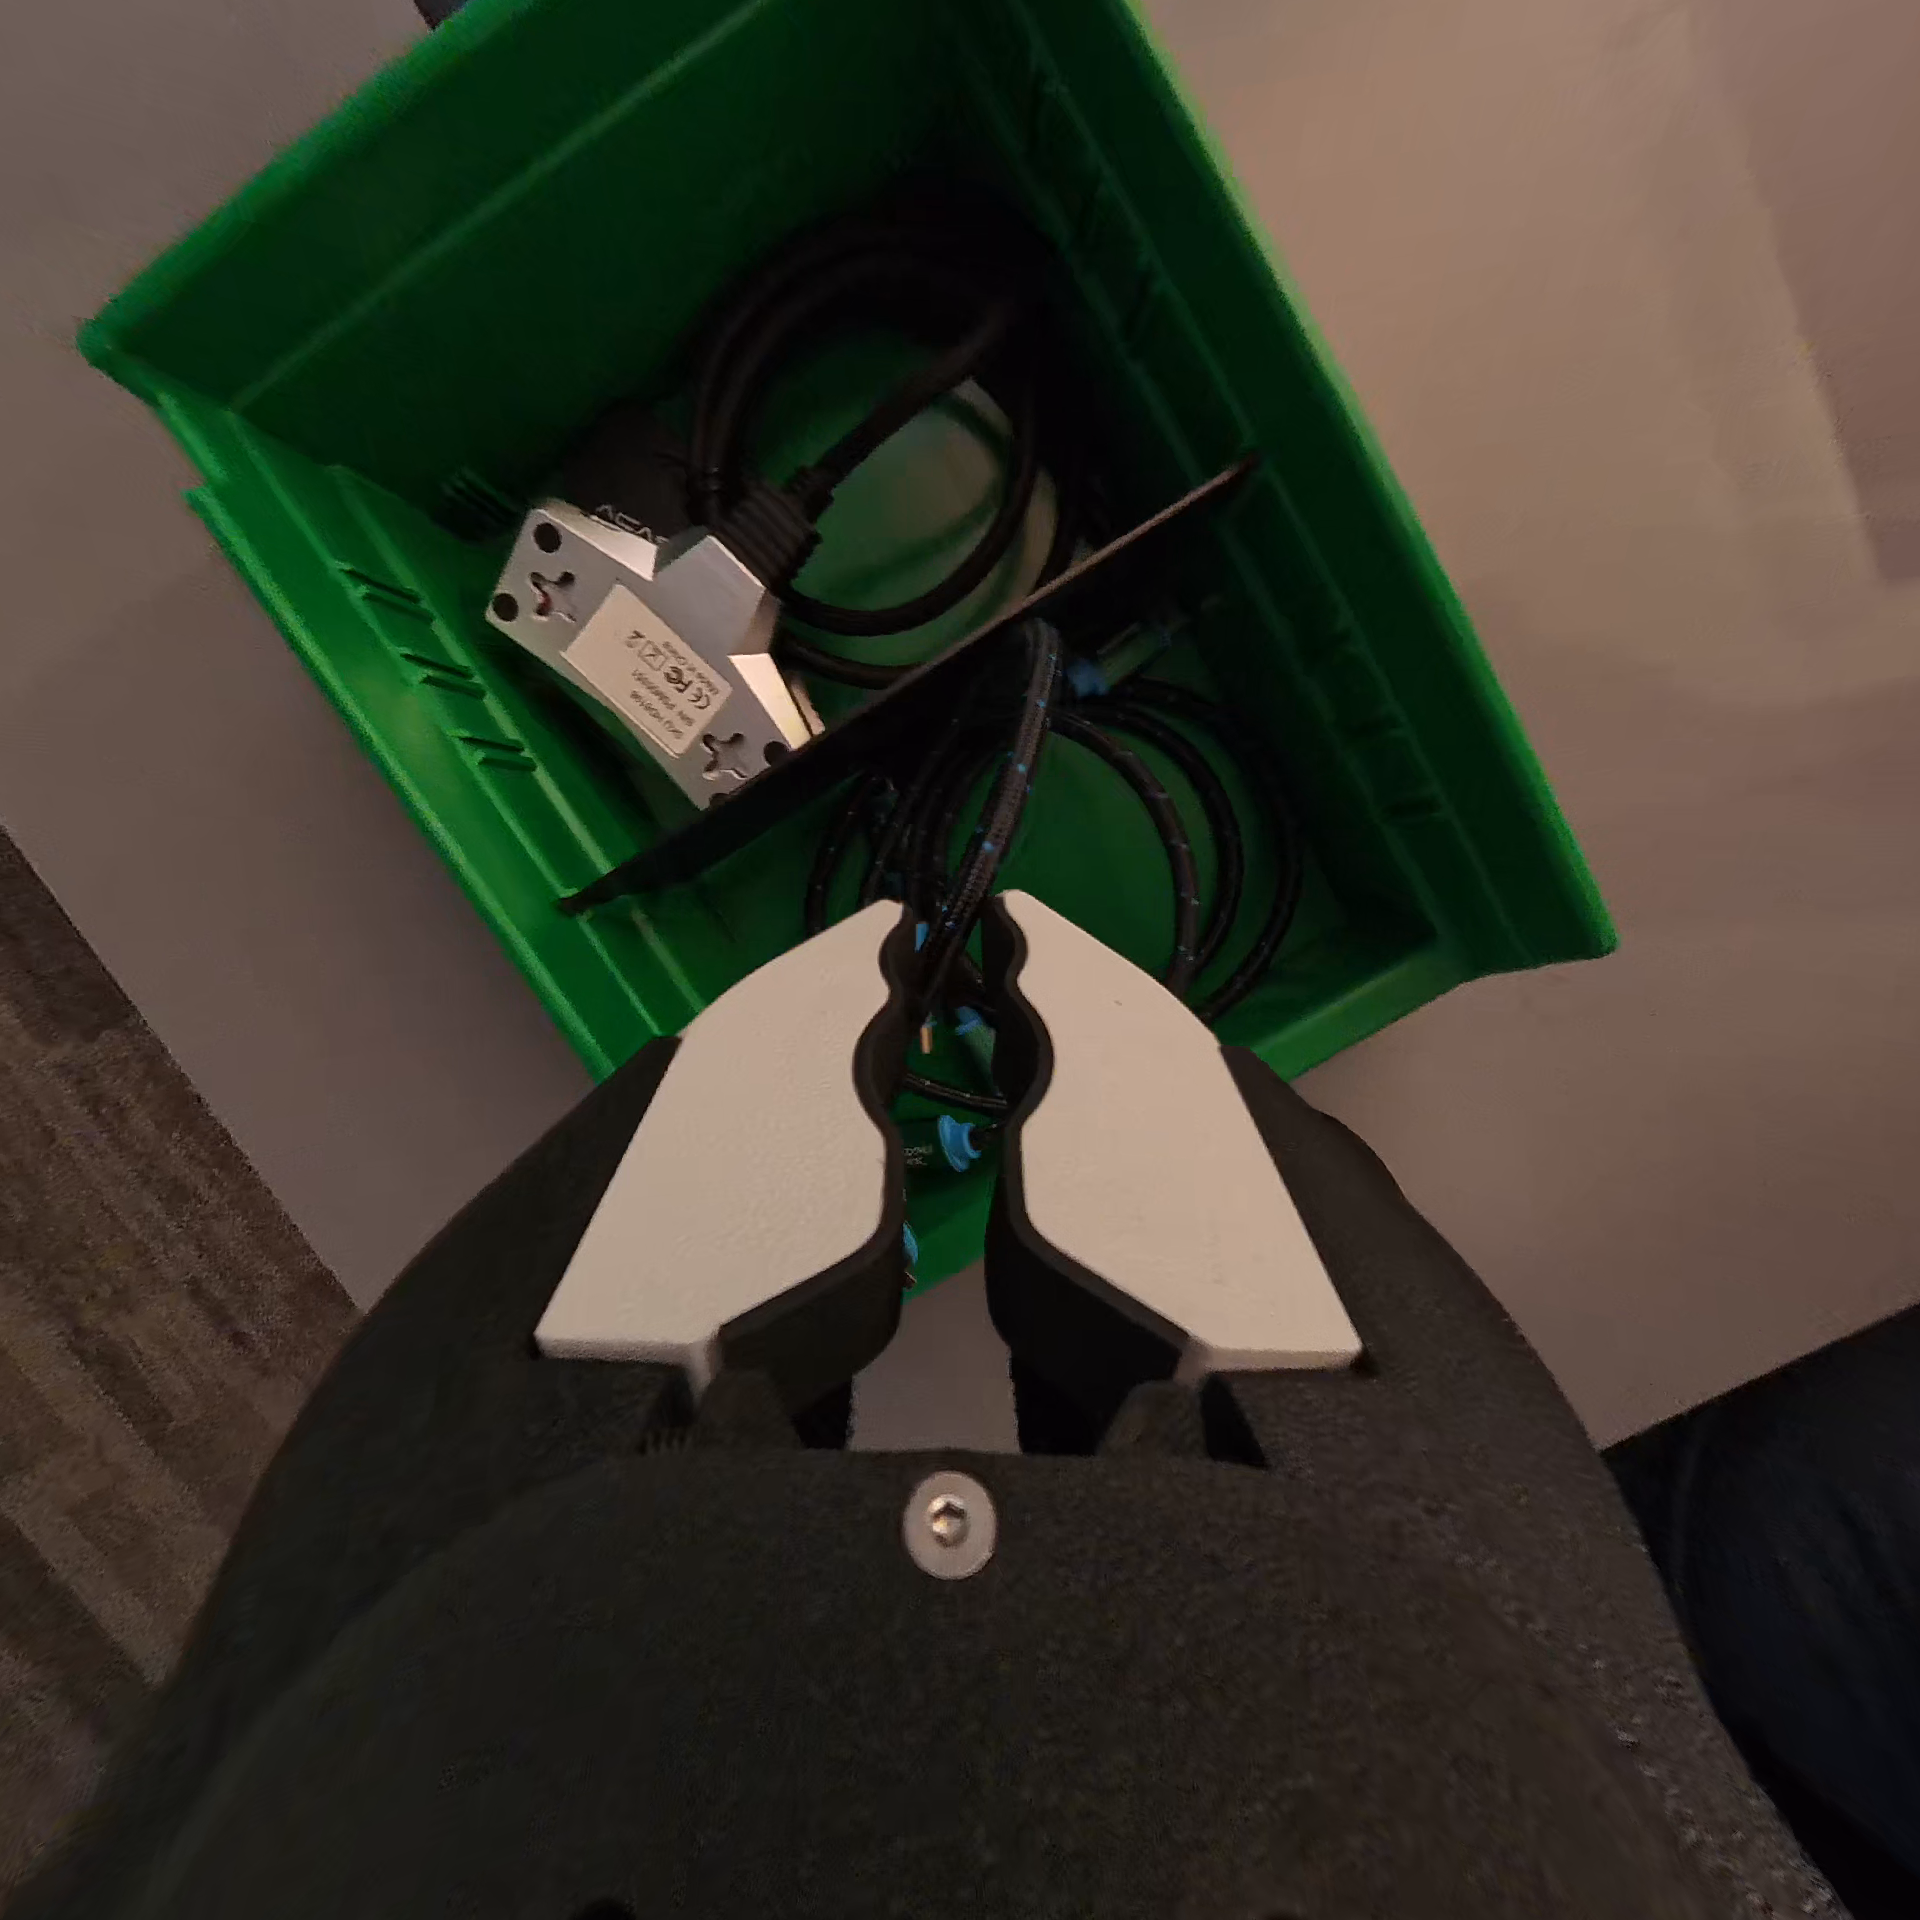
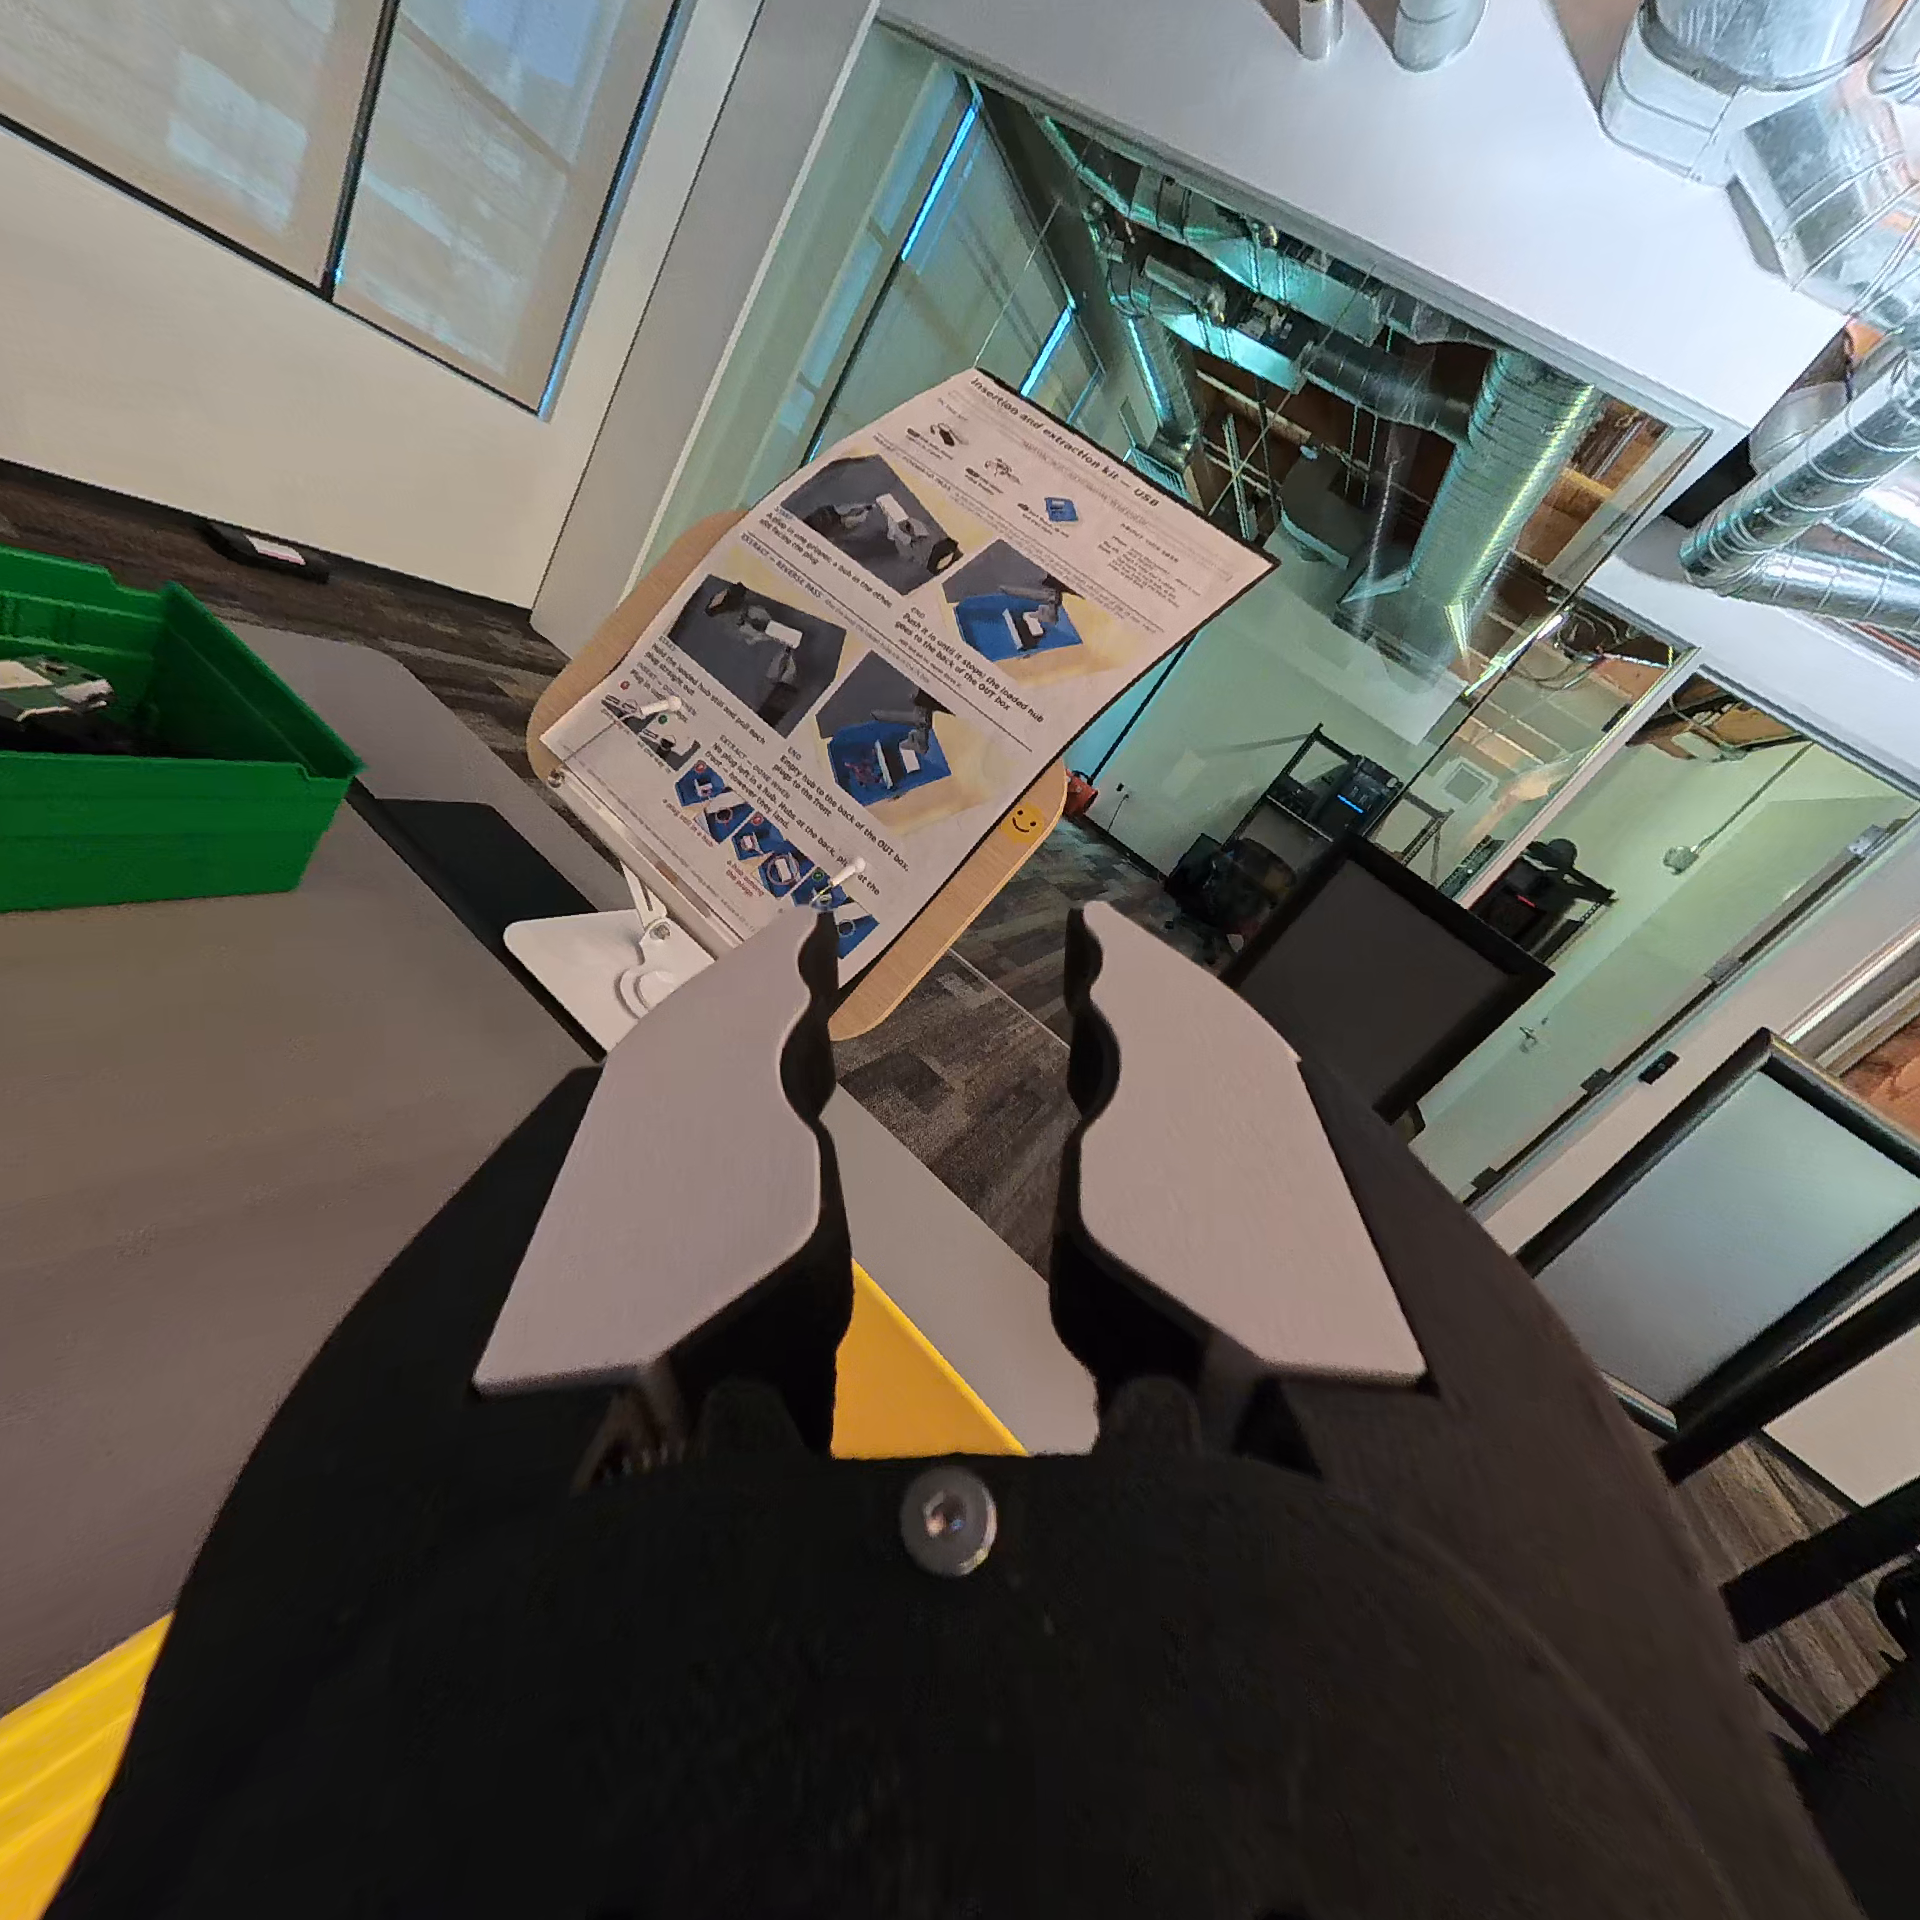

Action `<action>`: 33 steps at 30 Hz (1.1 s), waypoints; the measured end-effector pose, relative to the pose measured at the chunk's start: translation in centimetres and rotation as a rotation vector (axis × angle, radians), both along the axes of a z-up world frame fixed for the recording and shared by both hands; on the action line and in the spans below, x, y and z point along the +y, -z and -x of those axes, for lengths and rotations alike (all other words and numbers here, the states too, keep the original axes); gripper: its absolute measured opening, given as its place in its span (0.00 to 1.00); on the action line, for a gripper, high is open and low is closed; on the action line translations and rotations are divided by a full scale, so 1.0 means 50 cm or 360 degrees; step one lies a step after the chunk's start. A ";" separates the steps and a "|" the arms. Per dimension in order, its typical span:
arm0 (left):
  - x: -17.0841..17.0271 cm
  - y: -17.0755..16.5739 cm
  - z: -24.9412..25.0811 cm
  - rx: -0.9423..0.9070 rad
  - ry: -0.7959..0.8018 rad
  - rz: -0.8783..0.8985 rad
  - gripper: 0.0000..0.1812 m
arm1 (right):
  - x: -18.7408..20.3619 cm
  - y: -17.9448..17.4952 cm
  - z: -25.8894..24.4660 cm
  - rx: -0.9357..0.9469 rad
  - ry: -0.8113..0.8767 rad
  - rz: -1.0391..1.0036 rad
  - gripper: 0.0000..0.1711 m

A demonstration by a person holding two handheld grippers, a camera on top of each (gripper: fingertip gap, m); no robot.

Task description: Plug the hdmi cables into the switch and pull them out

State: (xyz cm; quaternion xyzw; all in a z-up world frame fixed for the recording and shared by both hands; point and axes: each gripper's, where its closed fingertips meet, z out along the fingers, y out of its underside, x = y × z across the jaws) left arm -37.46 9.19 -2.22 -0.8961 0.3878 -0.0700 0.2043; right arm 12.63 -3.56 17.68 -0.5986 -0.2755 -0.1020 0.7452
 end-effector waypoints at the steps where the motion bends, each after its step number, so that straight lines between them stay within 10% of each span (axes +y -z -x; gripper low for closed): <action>1: 0.003 0.002 0.003 0.0012 -0.0010 0.0000 0.08 | 0.001 0.002 0.000 -0.0012 0.0005 0.0004 0.25; 15: 0.037 -0.028 0.024 0.0607 0.0077 -0.0375 0.04 | 0.043 0.051 0.005 -0.0133 0.0042 0.0137 0.25; 26: -0.069 -0.316 -0.173 -0.0237 0.0269 -0.0760 0.03 | 0.086 0.082 0.154 -0.0031 -0.0400 0.0245 0.25; 33: -0.107 -0.333 -0.278 -0.0359 0.0439 -0.0749 0.03 | 0.073 0.099 0.252 -0.0148 -0.0578 0.0278 0.26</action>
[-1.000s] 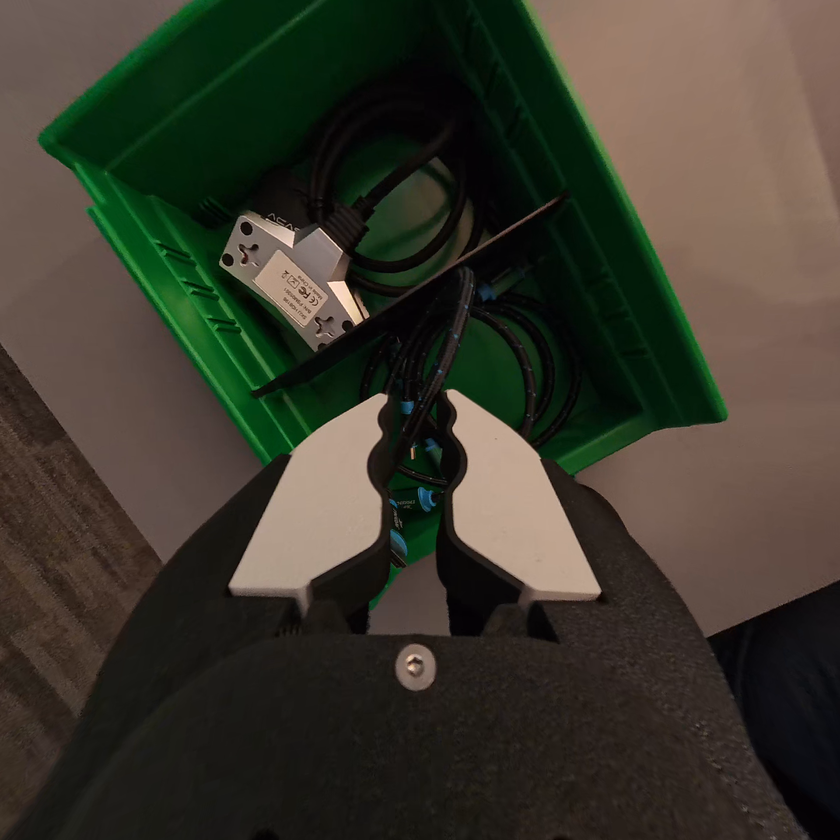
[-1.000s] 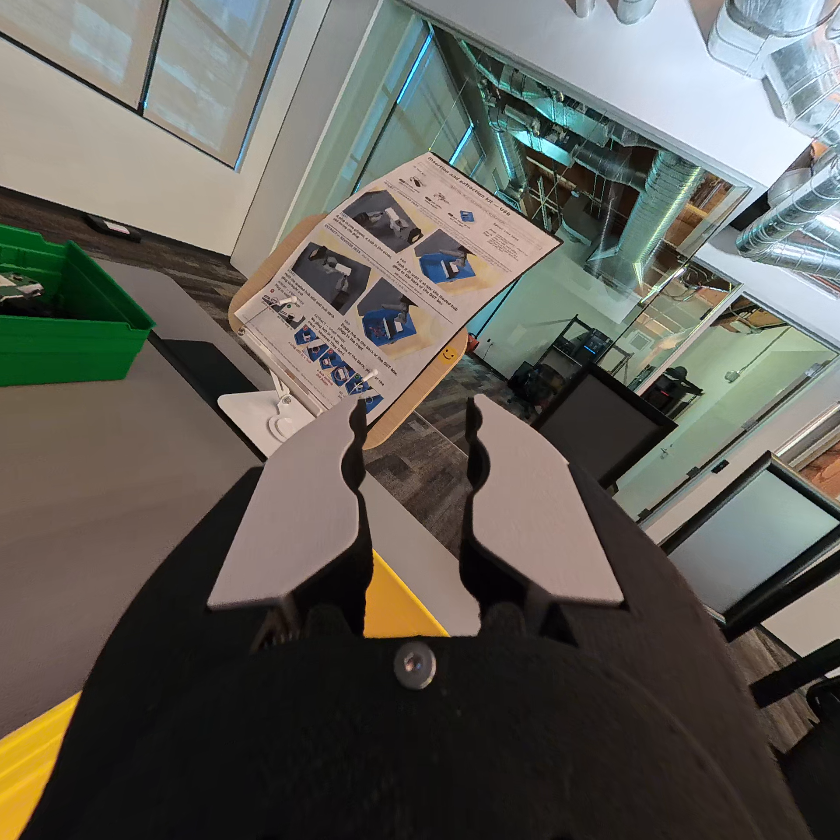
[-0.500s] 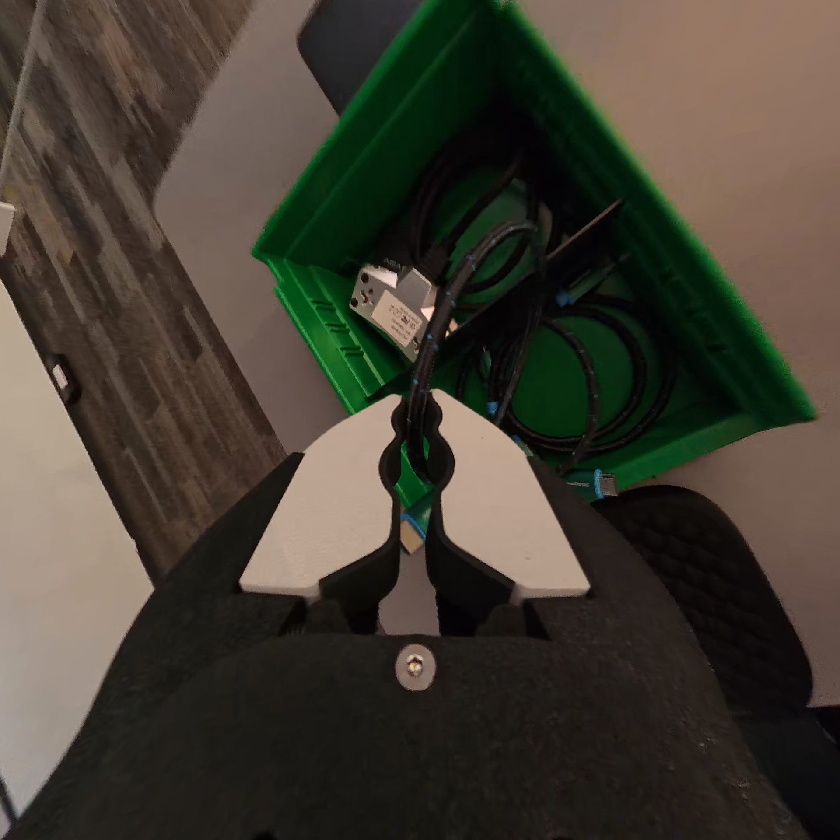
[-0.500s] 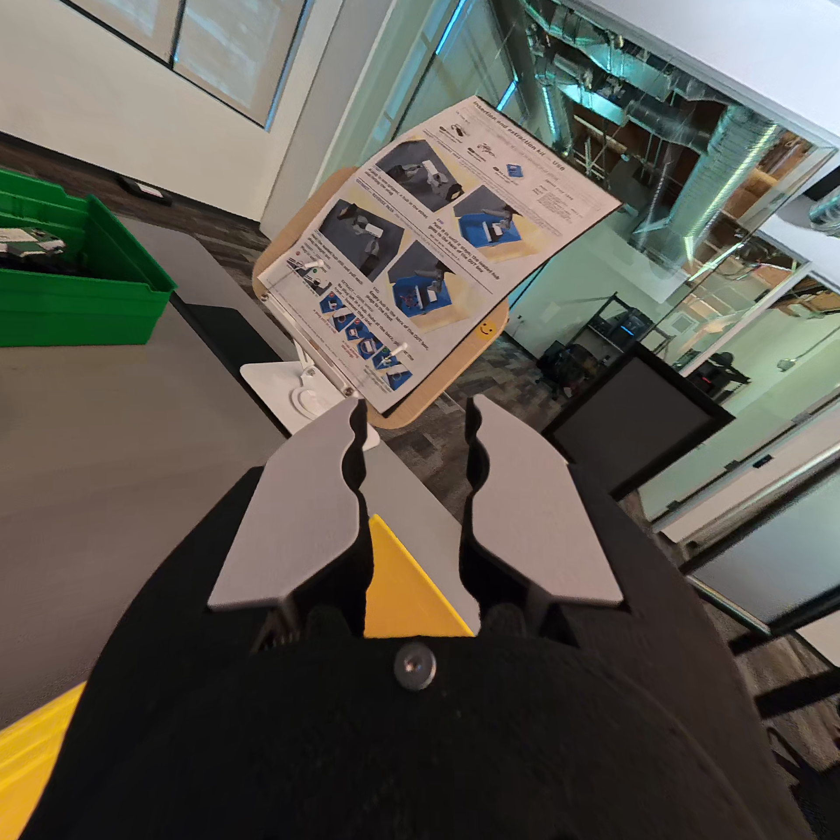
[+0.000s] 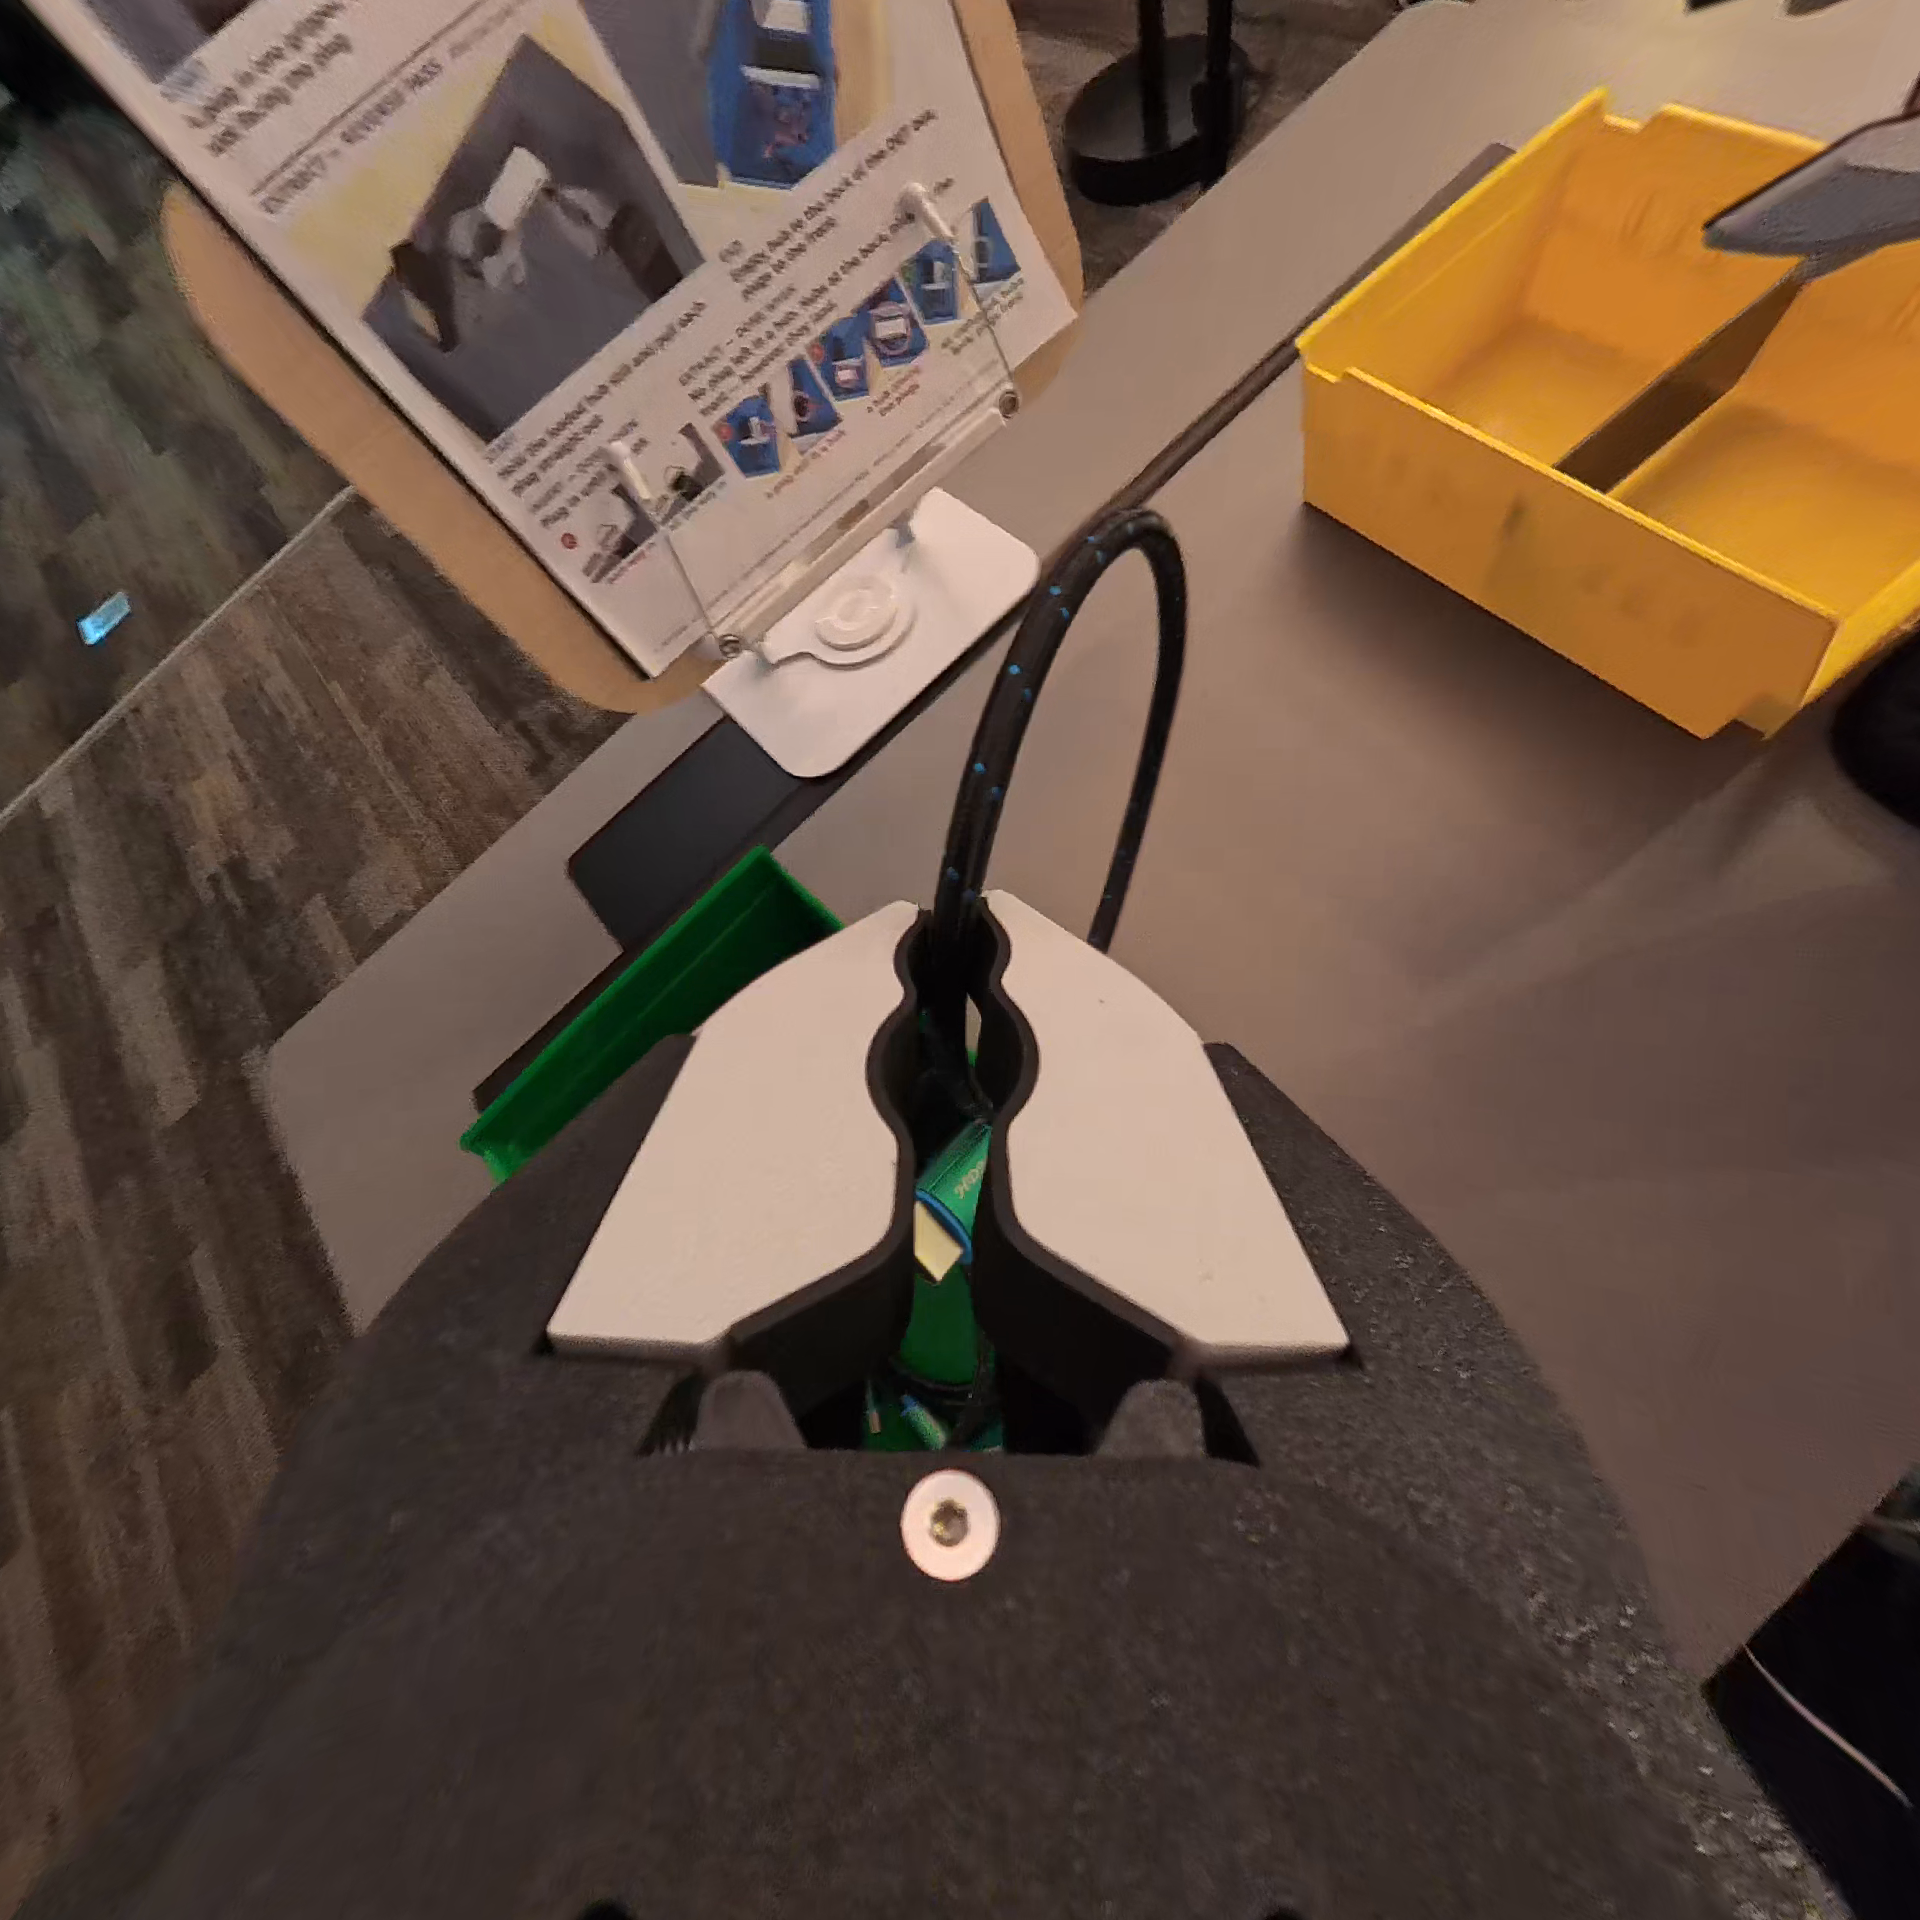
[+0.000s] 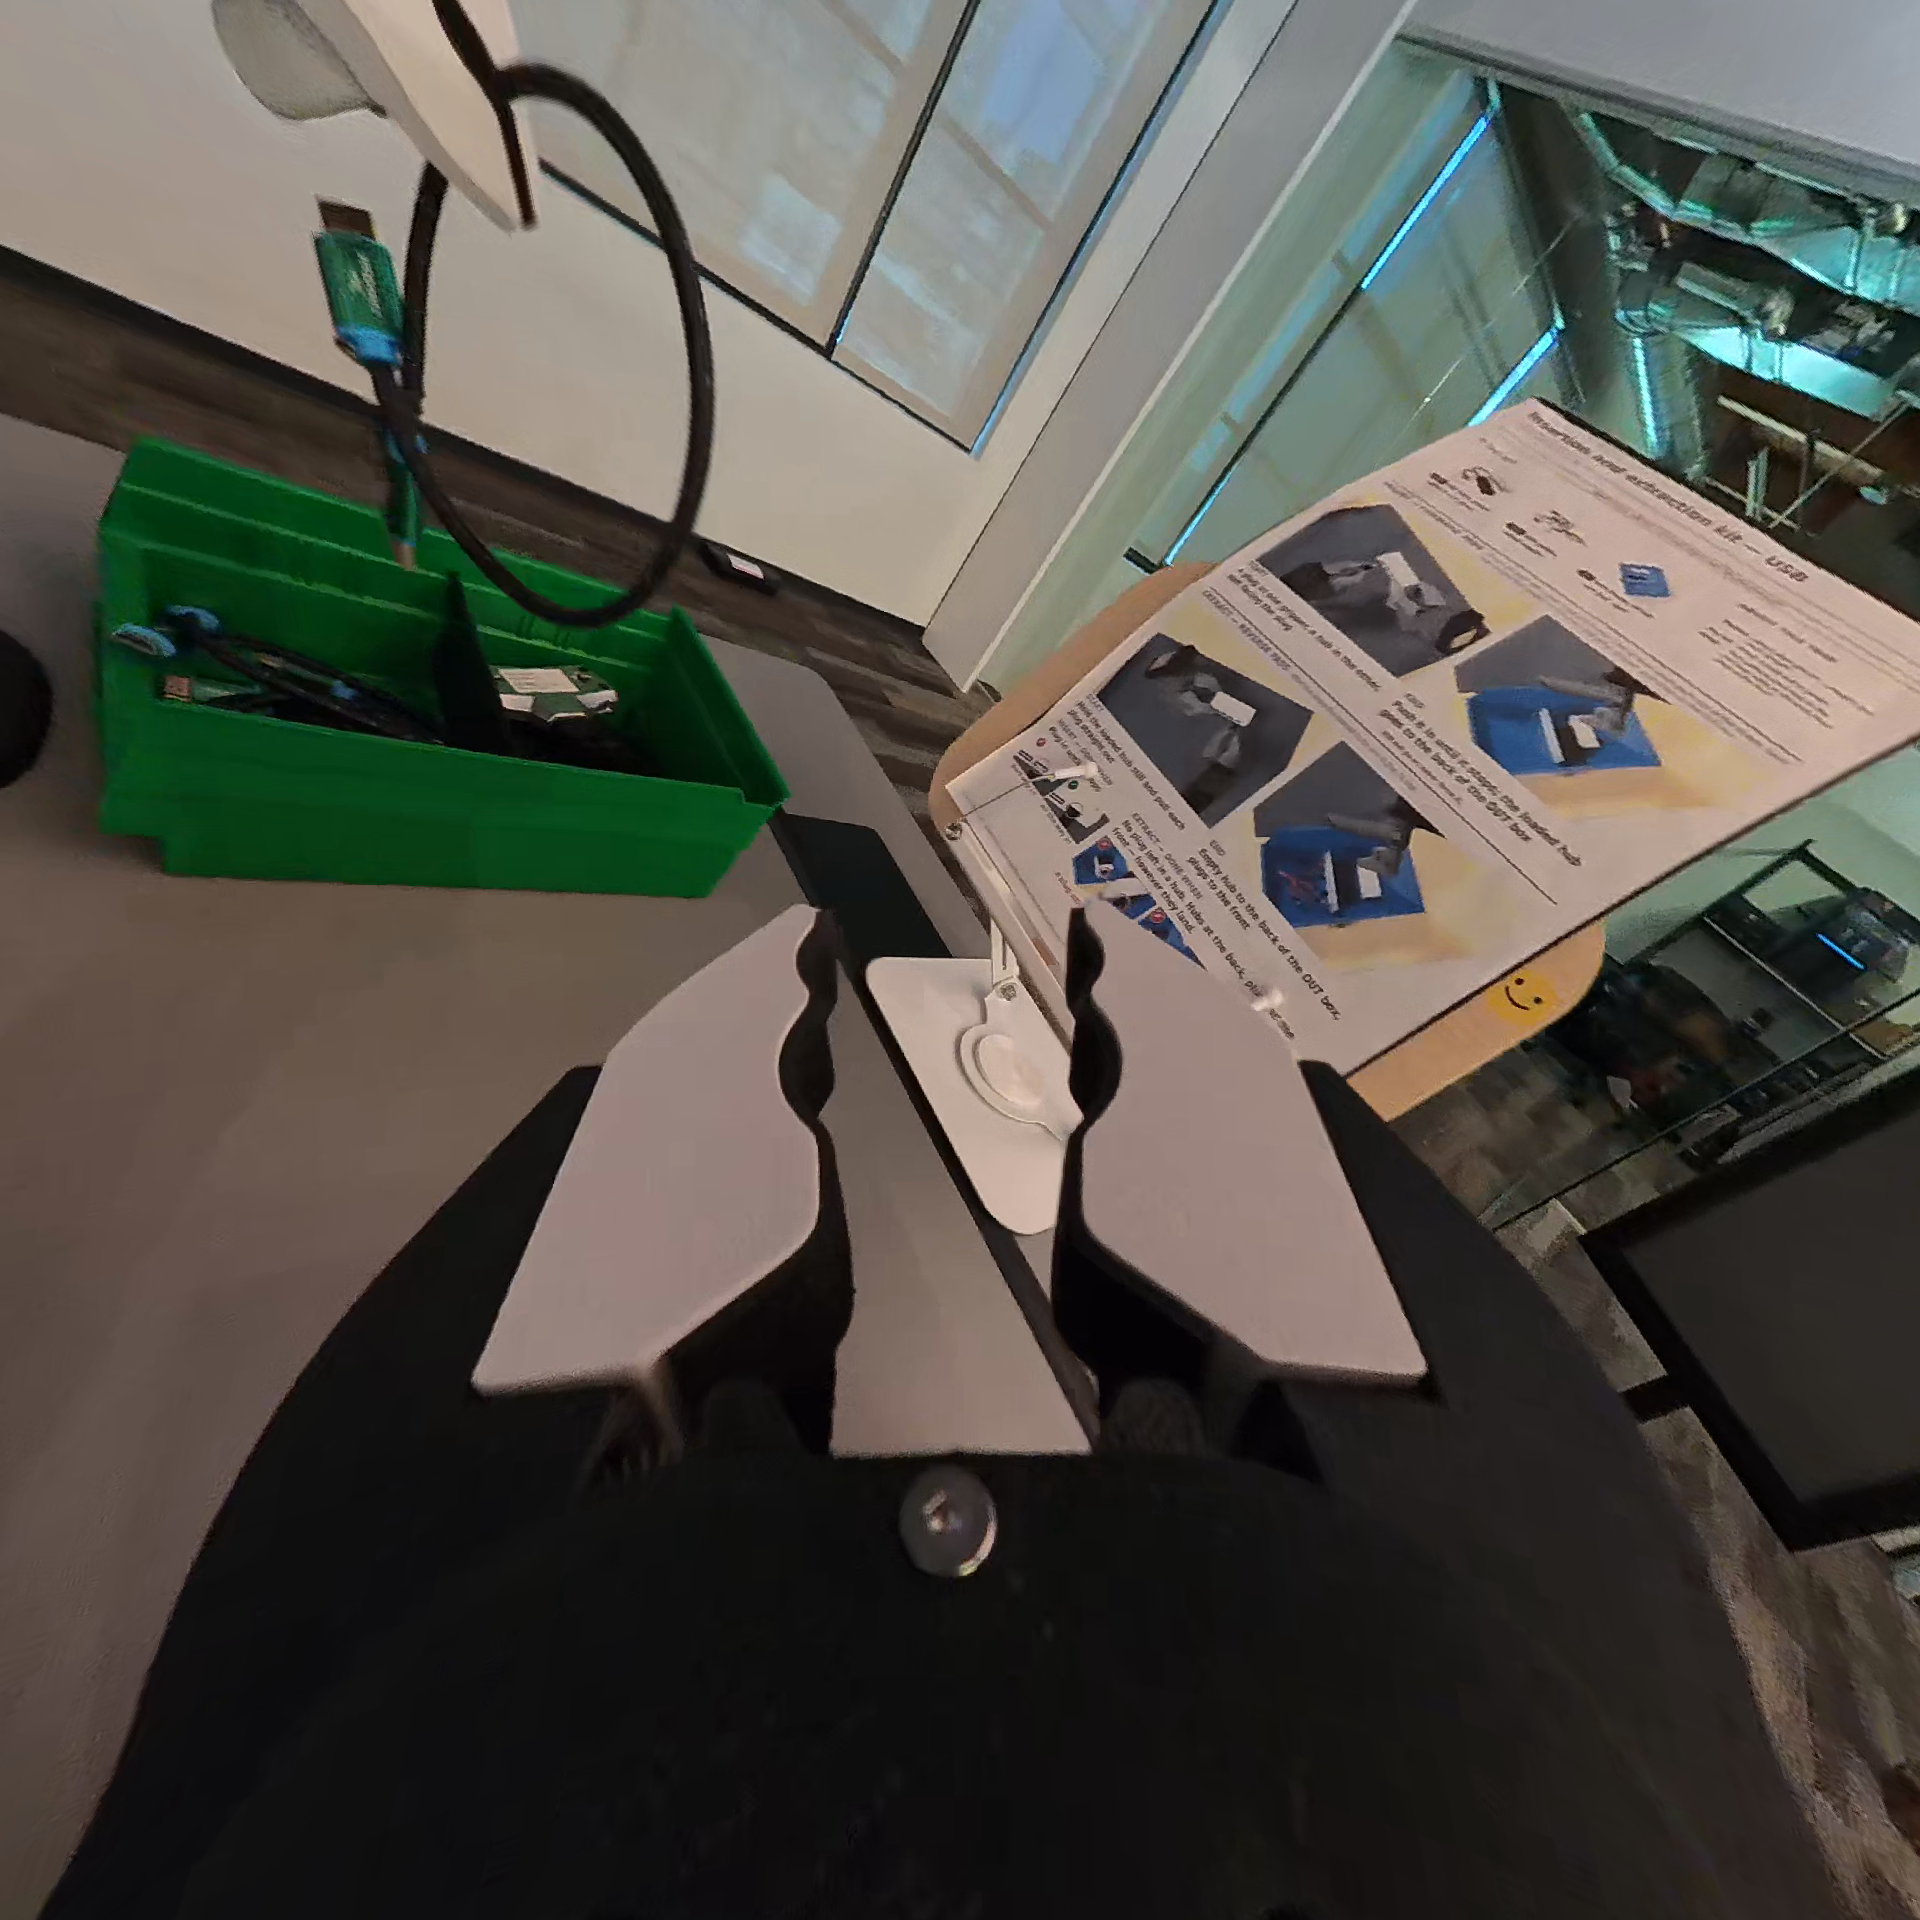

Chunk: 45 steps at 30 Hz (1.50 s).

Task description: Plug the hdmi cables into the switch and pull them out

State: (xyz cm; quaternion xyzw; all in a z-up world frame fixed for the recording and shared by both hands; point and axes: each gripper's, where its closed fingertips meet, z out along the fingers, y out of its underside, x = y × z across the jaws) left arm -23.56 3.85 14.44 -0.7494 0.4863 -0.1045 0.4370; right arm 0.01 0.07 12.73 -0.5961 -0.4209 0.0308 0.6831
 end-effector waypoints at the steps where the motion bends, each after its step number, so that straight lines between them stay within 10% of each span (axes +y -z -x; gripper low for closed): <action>1: -0.009 0.014 -0.015 0.0021 0.0052 0.0050 0.03 | -0.004 0.000 0.009 0.0008 -0.0031 0.0011 0.26; 14: -0.117 0.381 -0.283 0.0282 0.0611 0.0996 0.03 | -0.039 -0.031 -0.035 0.0017 0.0003 -0.0023 0.26; 26: -0.015 0.593 -0.369 0.0436 0.0546 0.1094 0.12 | -0.032 -0.029 -0.090 0.0029 0.0088 -0.0011 0.27; 32: 0.026 0.550 -0.347 0.0500 0.0489 0.0683 0.16 | -0.025 -0.022 -0.095 -0.0013 0.0121 -0.0010 0.27; 40: 0.217 0.211 -0.076 0.0365 0.0076 -0.0420 0.13 | -0.017 -0.013 -0.097 -0.0106 0.0179 -0.0032 0.27; 45: 0.285 0.303 0.117 0.0628 -0.0024 -0.0122 0.11 | -0.006 0.006 -0.091 -0.0191 0.0213 0.0005 0.27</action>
